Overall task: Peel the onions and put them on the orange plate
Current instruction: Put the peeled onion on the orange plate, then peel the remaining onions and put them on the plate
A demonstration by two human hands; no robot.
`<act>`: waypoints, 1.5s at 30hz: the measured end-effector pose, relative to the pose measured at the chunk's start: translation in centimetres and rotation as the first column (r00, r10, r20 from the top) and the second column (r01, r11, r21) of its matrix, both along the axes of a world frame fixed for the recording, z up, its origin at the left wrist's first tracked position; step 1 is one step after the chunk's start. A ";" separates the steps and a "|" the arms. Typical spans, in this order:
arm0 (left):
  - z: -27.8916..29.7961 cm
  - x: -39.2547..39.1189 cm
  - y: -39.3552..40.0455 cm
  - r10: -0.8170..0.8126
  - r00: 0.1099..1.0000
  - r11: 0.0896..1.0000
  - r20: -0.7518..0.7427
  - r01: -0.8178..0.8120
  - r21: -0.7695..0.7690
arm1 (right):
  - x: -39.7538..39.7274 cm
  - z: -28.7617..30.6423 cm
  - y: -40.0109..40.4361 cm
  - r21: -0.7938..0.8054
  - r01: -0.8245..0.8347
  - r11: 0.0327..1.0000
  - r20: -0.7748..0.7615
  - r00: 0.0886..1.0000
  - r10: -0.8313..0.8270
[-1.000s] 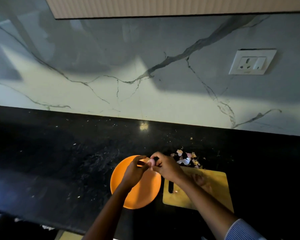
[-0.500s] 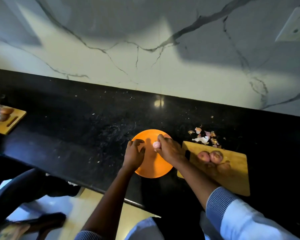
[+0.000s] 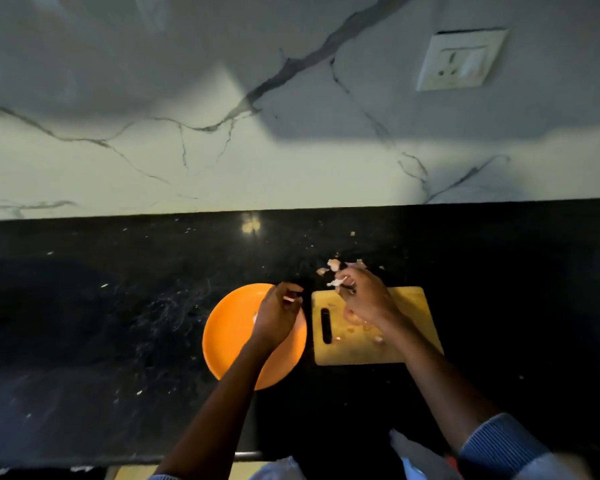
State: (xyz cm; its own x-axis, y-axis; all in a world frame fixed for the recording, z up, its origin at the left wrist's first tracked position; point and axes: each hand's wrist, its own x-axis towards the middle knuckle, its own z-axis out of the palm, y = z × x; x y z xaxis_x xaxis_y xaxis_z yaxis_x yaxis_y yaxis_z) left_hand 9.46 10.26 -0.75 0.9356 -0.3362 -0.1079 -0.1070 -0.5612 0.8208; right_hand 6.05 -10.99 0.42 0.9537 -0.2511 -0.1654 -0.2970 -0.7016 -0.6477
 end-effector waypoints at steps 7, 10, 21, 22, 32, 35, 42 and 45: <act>-0.5 -0.9 -6.4 -0.165 0.983 0.986 -0.080 0.163 -0.030 | -5.5 -0.5 -3.0 -0.324 -0.173 0.930 -0.057 0.985 0.163; -0.9 -1.6 -7.1 -0.146 0.971 0.989 -0.188 0.139 -0.052 | -5.9 -1.2 -2.5 -0.354 -0.154 0.923 0.021 0.985 0.172; -1.4 -0.9 -6.1 0.088 0.922 0.979 -0.378 -0.151 -0.139 | -4.4 -1.9 -3.2 -0.389 -0.273 0.880 -0.025 0.958 0.286; -1.2 -0.9 -6.2 0.098 0.914 0.971 -0.393 -0.174 -0.163 | -4.2 -1.9 -3.3 -0.373 -0.265 0.889 -0.020 0.960 0.279; 2.8 -1.2 -8.8 -0.149 0.779 0.787 -0.609 -0.279 -0.550 | -2.6 0.5 -4.1 0.315 -0.035 0.948 0.251 0.967 -0.048; 3.6 -0.7 -9.5 -0.143 0.804 0.755 -0.577 -0.289 -0.589 | -2.1 1.2 -4.3 0.433 0.048 0.900 0.318 0.926 -0.202; 5.1 -0.2 -10.7 -0.127 0.829 0.726 -0.544 -0.296 -0.621 | -1.6 2.7 -5.7 0.508 -0.062 0.859 0.317 0.941 -0.120; 5.1 -0.1 -10.7 -0.167 0.821 0.738 -0.546 -0.263 -0.621 | -1.5 2.6 -6.2 0.465 -0.078 0.882 0.329 0.940 -0.091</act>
State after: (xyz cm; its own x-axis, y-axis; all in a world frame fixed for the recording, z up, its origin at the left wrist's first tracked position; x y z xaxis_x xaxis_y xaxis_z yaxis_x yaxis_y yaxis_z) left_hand 9.34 -0.45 4.39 0.8020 -0.4746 -0.3626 0.4755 0.1402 0.8685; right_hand 4.52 -17.18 3.01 0.9710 -0.2311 0.0615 -0.0089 -0.2918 -0.9564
